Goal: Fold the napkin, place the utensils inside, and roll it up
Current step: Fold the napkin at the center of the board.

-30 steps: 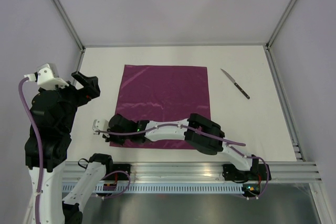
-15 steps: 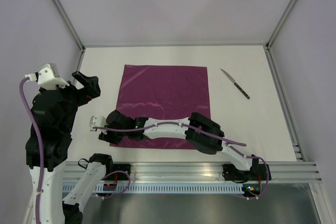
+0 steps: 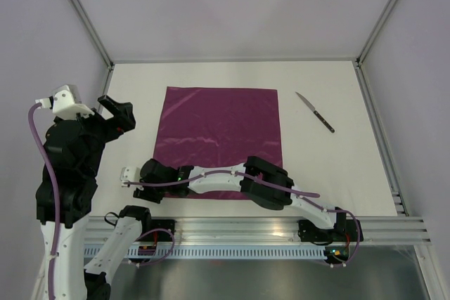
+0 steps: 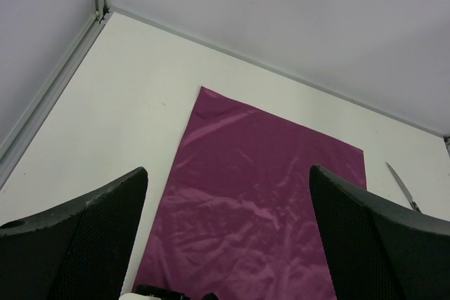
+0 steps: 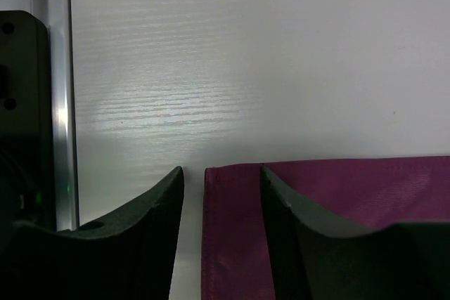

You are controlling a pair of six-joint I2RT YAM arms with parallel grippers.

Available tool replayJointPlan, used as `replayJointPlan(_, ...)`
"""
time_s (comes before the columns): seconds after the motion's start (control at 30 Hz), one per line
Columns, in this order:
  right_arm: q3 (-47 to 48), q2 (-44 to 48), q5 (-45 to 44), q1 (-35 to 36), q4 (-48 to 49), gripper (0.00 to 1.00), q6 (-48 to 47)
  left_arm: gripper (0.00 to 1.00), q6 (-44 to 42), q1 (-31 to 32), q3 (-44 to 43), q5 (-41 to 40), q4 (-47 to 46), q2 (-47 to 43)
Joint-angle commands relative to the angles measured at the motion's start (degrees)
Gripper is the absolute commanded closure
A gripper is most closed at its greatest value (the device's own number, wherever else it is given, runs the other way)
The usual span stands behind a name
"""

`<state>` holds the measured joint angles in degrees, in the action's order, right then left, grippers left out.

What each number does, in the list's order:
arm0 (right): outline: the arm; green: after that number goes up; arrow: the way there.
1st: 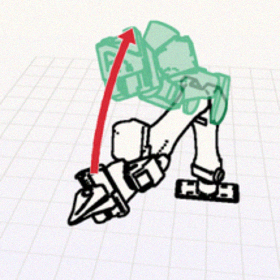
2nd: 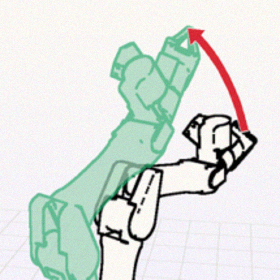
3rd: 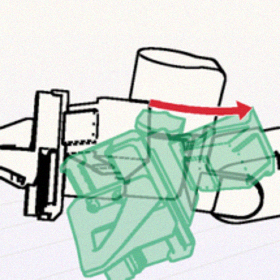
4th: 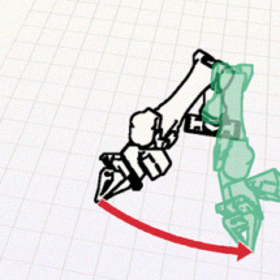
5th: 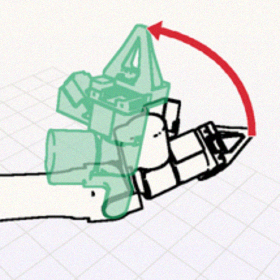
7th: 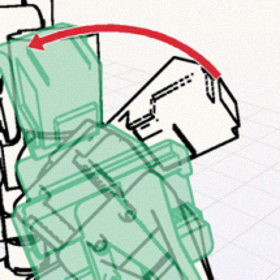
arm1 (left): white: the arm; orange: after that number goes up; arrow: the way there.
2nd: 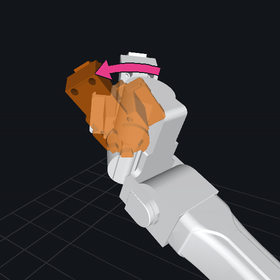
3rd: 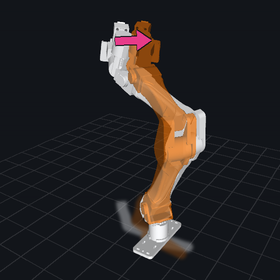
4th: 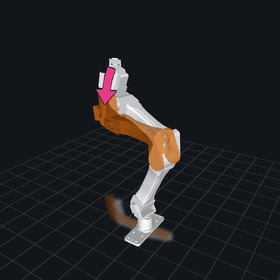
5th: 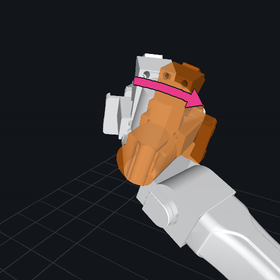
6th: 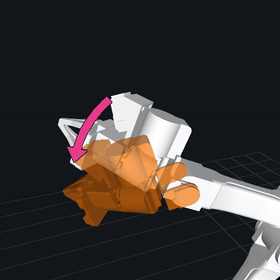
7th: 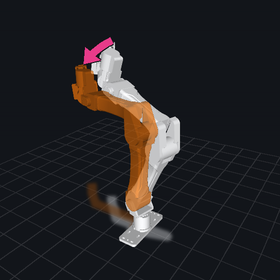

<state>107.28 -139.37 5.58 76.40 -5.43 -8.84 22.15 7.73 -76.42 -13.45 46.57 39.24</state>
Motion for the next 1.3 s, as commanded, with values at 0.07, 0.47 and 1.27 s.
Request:
replayJointPlan(0.07,1.52,-1.08,-3.74,-0.02,-1.16,0.46,-0.48,0.0,0.08,-0.26,0.75,0.09,-1.83,0.39)
replayJointPlan(0.47,2.58,-2.04,-7.34,-0.02,-2.48,0.44,-0.12,0.0,0.0,-0.26,0.75,0.45,-1.92,1.27)
replayJointPlan(1.27,3.63,-1.96,-2.07,-1.61,-4.23,0.97,0.49,0.01,-0.79,-0.26,1.54,1.06,-3.15,1.8)
